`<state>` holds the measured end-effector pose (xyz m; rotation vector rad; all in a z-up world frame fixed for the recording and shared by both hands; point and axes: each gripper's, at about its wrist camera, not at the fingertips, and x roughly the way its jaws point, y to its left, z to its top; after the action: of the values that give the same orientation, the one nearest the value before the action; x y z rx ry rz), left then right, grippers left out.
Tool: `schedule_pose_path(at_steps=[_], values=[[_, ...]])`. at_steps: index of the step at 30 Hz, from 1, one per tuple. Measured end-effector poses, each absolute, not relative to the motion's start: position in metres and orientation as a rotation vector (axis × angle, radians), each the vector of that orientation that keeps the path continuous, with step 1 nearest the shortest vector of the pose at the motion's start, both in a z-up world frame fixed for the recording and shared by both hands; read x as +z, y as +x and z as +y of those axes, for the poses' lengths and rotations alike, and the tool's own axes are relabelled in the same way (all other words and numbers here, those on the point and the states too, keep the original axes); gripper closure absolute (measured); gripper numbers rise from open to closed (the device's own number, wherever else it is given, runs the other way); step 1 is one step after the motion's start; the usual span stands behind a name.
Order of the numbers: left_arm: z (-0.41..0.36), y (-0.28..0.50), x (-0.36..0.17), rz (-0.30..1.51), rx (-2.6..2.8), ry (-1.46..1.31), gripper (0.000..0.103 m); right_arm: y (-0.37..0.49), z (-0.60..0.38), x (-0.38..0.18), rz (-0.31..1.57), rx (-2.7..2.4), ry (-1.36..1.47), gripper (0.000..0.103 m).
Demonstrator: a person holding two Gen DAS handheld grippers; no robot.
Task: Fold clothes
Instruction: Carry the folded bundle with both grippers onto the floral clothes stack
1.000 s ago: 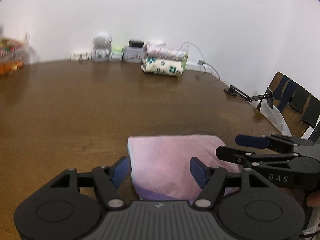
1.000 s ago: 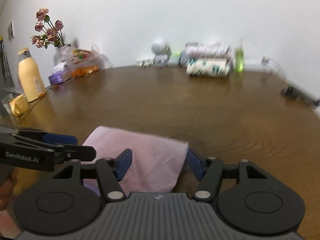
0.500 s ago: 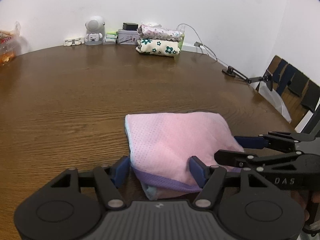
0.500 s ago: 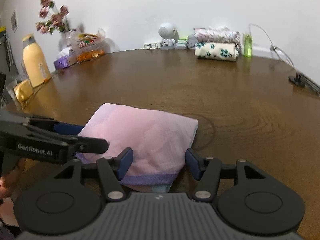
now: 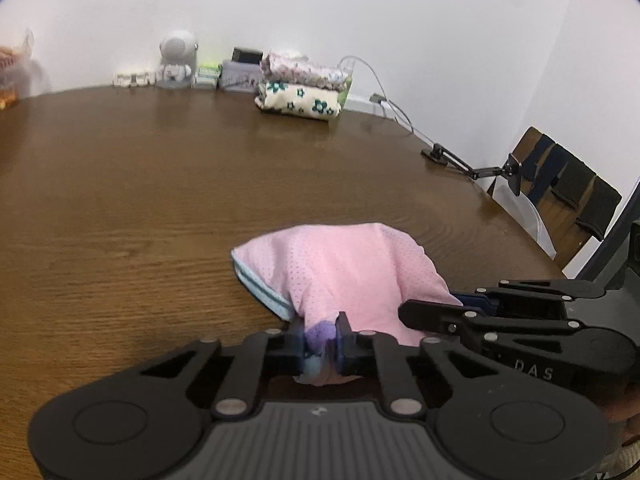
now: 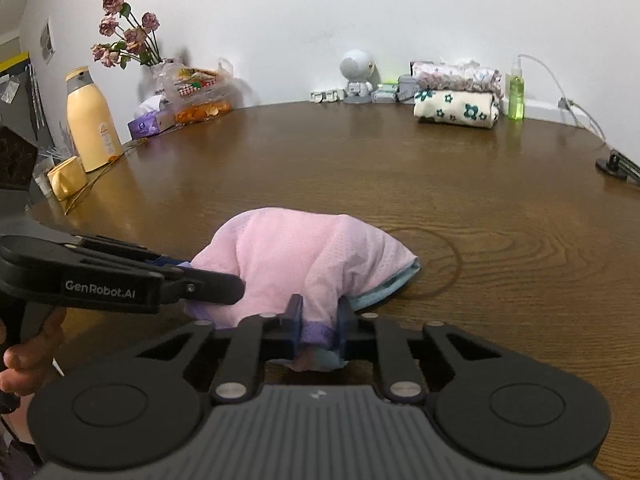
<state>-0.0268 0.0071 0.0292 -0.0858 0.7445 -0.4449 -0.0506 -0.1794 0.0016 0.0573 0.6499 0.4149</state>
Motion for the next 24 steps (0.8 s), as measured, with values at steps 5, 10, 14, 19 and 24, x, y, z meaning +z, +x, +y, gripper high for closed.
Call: schedule_pose_path(at_steps=[5,10,14,19,24], values=[[0.004,-0.024,0.055,0.672,-0.445,-0.087,0.093,-0.051,-0.183,0.031,0.572,0.424,0.068,0.093],[0.001,0.015,0.102,0.579,-0.5,-0.075,0.093,-0.034,-0.189,0.073,0.479,0.421,0.018,0.093],[-0.014,0.065,0.142,0.498,-0.525,-0.058,0.093,0.009,-0.198,0.111,0.406,0.381,-0.041,0.093],[-0.046,0.16,0.19,0.421,-0.534,-0.047,0.093,0.094,-0.219,0.165,0.331,0.325,-0.103,0.093],[-0.072,0.263,0.201,0.433,-0.547,-0.06,0.093,0.204,-0.245,0.186,0.332,0.269,-0.1,0.093]])
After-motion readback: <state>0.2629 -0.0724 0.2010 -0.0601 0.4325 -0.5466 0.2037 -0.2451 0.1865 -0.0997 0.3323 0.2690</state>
